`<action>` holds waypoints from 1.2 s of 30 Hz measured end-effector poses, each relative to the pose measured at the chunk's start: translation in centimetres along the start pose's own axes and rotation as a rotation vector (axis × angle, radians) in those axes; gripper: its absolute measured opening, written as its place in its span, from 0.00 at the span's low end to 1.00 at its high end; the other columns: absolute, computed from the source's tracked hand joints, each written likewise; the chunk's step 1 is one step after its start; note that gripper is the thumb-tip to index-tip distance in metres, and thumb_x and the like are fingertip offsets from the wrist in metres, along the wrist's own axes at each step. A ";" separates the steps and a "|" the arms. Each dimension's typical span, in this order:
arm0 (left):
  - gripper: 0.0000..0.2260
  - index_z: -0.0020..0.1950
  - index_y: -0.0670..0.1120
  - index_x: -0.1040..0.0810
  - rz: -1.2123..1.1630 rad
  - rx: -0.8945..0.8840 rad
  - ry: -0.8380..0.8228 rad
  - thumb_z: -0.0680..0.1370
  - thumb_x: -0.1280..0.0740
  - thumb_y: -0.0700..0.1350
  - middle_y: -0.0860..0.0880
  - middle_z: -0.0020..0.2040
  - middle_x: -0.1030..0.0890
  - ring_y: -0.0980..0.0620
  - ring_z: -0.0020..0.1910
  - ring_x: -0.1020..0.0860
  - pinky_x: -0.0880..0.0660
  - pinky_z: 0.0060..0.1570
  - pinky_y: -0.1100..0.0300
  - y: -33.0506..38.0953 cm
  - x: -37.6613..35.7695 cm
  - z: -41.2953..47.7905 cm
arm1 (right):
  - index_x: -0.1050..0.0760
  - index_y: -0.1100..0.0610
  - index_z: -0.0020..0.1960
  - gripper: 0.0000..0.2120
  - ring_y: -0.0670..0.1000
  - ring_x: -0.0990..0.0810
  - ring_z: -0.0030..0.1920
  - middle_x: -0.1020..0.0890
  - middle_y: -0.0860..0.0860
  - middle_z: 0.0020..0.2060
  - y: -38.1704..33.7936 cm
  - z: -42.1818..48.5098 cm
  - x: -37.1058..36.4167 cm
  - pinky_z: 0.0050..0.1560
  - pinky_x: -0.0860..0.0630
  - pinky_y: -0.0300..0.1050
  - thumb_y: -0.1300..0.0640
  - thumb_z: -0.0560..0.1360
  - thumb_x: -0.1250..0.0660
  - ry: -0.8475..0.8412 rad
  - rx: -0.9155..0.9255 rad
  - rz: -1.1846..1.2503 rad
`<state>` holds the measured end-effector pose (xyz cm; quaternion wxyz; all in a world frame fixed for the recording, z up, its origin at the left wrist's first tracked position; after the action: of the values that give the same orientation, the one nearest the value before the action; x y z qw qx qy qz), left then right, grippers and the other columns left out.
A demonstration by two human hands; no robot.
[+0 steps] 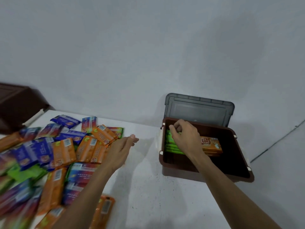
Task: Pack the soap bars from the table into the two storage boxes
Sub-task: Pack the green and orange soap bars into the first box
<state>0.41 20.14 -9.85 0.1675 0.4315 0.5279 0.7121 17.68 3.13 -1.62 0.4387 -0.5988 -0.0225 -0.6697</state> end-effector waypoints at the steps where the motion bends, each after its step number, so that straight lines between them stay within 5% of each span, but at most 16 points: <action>1: 0.22 0.60 0.51 0.19 -0.006 0.006 0.005 0.81 0.48 0.60 0.59 0.53 0.18 0.68 0.52 0.22 0.27 0.51 0.66 -0.7 0.8 -0.4 | 0.25 0.53 0.45 0.10 0.47 0.25 0.40 0.22 0.47 0.40 -1.4 -0.3 -0.2 0.35 0.33 0.41 0.47 0.79 0.37 0.004 0.029 0.034; 5: 0.19 0.54 0.54 0.19 0.053 0.021 0.056 0.81 0.46 0.61 0.58 0.47 0.18 0.64 0.47 0.21 0.27 0.44 0.66 -3.1 5.2 -1.8 | 0.25 0.53 0.45 0.09 0.48 0.24 0.39 0.21 0.48 0.40 -7.3 -1.7 -2.7 0.38 0.26 0.45 0.48 0.79 0.36 -0.039 0.122 0.125; 8: 0.26 0.41 0.50 0.22 0.246 -0.053 0.117 0.79 0.50 0.66 0.53 0.38 0.21 0.58 0.38 0.23 0.26 0.38 0.55 -4.3 8.6 -2.0 | 0.23 0.54 0.50 0.11 0.48 0.23 0.41 0.19 0.50 0.44 -10.1 -2.4 -5.7 0.41 0.28 0.45 0.47 0.78 0.36 -0.110 0.129 0.144; 11: 0.29 0.54 0.50 0.18 0.523 -0.031 0.117 0.79 0.53 0.66 0.49 0.57 0.19 0.51 0.58 0.24 0.28 0.58 0.49 -6.8 10.8 -1.9 | 0.25 0.56 0.57 0.17 0.50 0.24 0.46 0.20 0.52 0.49 -11.0 -3.1 -9.9 0.42 0.32 0.43 0.43 0.78 0.36 -0.251 0.043 0.067; 13: 0.26 0.65 0.52 0.23 0.724 0.093 0.097 0.81 0.52 0.63 0.46 0.72 0.30 0.45 0.73 0.36 0.42 0.72 0.46 -9.1 12.0 -2.4 | 0.26 0.58 0.60 0.23 0.54 0.22 0.52 0.19 0.54 0.53 -10.9 -3.6 -12.8 0.44 0.29 0.45 0.40 0.78 0.37 -0.334 -0.034 0.016; 15: 0.28 0.69 0.54 0.26 0.815 0.148 0.084 0.80 0.55 0.63 0.46 0.77 0.37 0.44 0.77 0.44 0.51 0.74 0.45 -10.5 13.1 -3.0 | 0.27 0.60 0.61 0.26 0.56 0.21 0.54 0.20 0.56 0.55 -10.7 -4.2 -15.5 0.45 0.28 0.46 0.38 0.77 0.37 -0.399 -0.109 -0.028; 19: 0.42 0.72 0.54 0.29 0.810 0.097 0.022 0.72 0.68 0.70 0.49 0.78 0.39 0.49 0.79 0.50 0.56 0.75 0.48 -12.4 14.2 -3.6 | 0.26 0.60 0.56 0.27 0.58 0.20 0.52 0.20 0.57 0.54 -10.6 -4.7 -19.0 0.43 0.26 0.47 0.36 0.75 0.35 -0.442 -0.229 -0.086; 23: 0.50 0.73 0.57 0.31 0.778 0.051 -0.039 0.66 0.76 0.74 0.52 0.79 0.42 0.52 0.79 0.54 0.58 0.74 0.50 -13.1 14.5 -3.6 | 0.26 0.57 0.60 0.31 0.58 0.23 0.58 0.24 0.56 0.58 -10.9 -5.1 -20.9 0.52 0.25 0.50 0.33 0.71 0.33 -0.453 -0.315 -0.150; 27: 0.51 0.73 0.58 0.32 0.723 0.072 -0.083 0.64 0.75 0.76 0.53 0.80 0.44 0.53 0.78 0.56 0.61 0.74 0.50 -13.1 14.5 -3.5 | 0.31 0.58 0.65 0.36 0.59 0.27 0.63 0.27 0.57 0.62 -10.7 -5.4 -21.7 0.56 0.27 0.52 0.33 0.69 0.30 -0.455 -0.392 -0.140; 30: 0.42 0.73 0.58 0.32 0.723 0.078 -0.114 0.71 0.68 0.73 0.53 0.80 0.45 0.53 0.78 0.57 0.62 0.74 0.49 -12.8 14.4 -3.5 | 0.37 0.58 0.66 0.40 0.60 0.25 0.62 0.25 0.57 0.62 -9.7 -5.6 -22.2 0.58 0.24 0.54 0.38 0.66 0.24 -0.464 -0.529 0.005; 33: 0.36 0.74 0.58 0.33 0.726 0.087 -0.130 0.74 0.64 0.69 0.53 0.80 0.46 0.53 0.78 0.58 0.63 0.73 0.49 -13.2 14.3 -3.5 | 0.43 0.56 0.58 0.33 0.58 0.19 0.54 0.20 0.56 0.55 -10.0 -5.7 -22.9 0.54 0.21 0.59 0.49 0.68 0.22 -0.443 -0.558 0.208; 36: 0.38 0.73 0.58 0.32 0.672 0.073 -0.140 0.73 0.65 0.70 0.54 0.80 0.46 0.54 0.78 0.58 0.63 0.73 0.50 -13.3 14.3 -3.5 | 0.37 0.57 0.55 0.24 0.56 0.18 0.50 0.20 0.55 0.50 -10.4 -6.2 -22.8 0.52 0.19 0.58 0.57 0.70 0.24 -0.391 -0.581 0.385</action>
<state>-13.40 33.12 -15.78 -0.0562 0.6348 0.3686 0.6767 4.10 18.90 -16.98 0.3558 -0.8074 0.1975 -0.4273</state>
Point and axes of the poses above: each hand's wrist, its own z-axis towards the middle knuckle, its own x-axis out of the back of the hand, y = z × x, the point moved 10 cm from there along z, towards the middle knuckle
